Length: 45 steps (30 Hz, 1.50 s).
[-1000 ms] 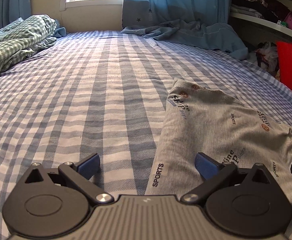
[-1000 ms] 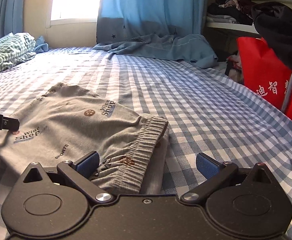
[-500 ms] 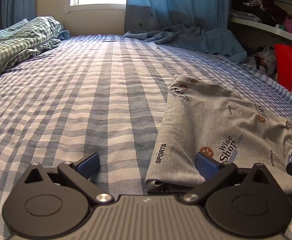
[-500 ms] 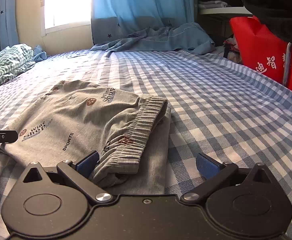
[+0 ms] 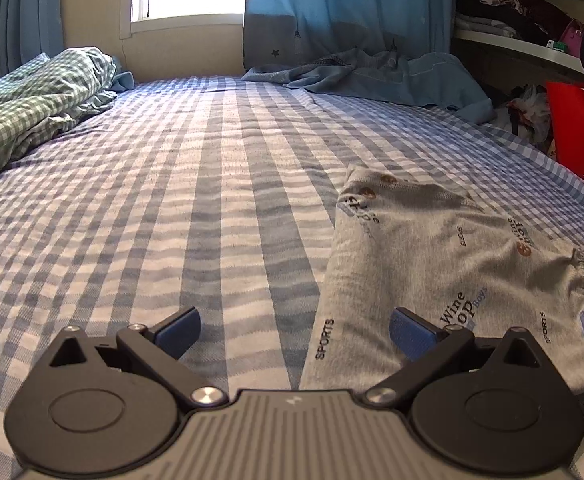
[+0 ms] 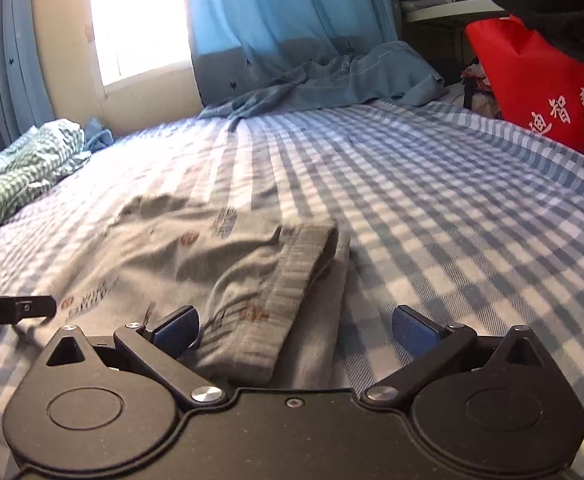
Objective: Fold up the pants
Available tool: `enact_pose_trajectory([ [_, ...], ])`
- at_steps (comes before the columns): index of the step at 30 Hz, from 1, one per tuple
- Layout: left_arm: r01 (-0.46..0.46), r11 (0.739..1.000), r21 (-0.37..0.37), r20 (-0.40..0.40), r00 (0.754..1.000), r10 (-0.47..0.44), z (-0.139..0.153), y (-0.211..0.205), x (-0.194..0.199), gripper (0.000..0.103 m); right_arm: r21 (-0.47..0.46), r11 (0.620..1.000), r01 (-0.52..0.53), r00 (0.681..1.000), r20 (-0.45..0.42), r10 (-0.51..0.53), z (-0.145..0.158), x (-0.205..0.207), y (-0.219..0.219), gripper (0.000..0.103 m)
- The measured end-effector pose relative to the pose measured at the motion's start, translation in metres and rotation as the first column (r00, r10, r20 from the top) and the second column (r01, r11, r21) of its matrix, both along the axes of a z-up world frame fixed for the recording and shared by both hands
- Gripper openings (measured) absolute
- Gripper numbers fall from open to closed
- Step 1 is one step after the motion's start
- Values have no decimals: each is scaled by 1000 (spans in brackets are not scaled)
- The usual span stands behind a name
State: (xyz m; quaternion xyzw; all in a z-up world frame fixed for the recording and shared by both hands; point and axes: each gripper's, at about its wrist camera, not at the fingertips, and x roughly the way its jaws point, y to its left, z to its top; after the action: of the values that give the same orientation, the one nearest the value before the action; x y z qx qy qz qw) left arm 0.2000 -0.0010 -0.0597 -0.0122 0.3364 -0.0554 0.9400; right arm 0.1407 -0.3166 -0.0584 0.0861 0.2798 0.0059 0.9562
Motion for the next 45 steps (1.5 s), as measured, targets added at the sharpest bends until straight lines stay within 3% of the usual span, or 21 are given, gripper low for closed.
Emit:
enact_pose_trajectory([
  [6, 28, 999, 18, -8, 1000, -28, 7, -5, 29, 103, 108, 993, -45, 997, -53, 51, 6, 45, -22, 102],
  [12, 52, 999, 10, -54, 997, -51, -7, -8, 50, 103, 144, 987, -74, 990, -108, 89, -11, 81, -25, 103],
  [17, 51, 997, -51, -59, 997, -54, -18, -2, 51, 103, 132, 987, -93, 992, -75, 103, -16, 81, -23, 103],
  [21, 56, 995, -85, -14, 998, -58, -24, 3, 42, 103, 133, 986, -104, 993, -43, 110, -19, 75, -22, 103],
  [26, 71, 989, -126, -24, 997, -74, -20, 10, 38, 103, 265, 946, -188, 981, 11, 192, -22, 70, -33, 103],
  [31, 86, 990, -108, -32, 995, -90, -18, 2, 31, 103, 383, 905, -185, 982, 48, 181, -26, 67, -47, 103],
  [35, 85, 995, -54, -19, 996, -86, -21, -7, 28, 103, 341, 922, -184, 983, 40, 181, -23, 68, -40, 103],
  [45, 84, 995, -60, -9, 996, -85, -24, -6, 27, 103, 339, 923, -184, 983, 42, 181, -25, 67, -40, 103],
])
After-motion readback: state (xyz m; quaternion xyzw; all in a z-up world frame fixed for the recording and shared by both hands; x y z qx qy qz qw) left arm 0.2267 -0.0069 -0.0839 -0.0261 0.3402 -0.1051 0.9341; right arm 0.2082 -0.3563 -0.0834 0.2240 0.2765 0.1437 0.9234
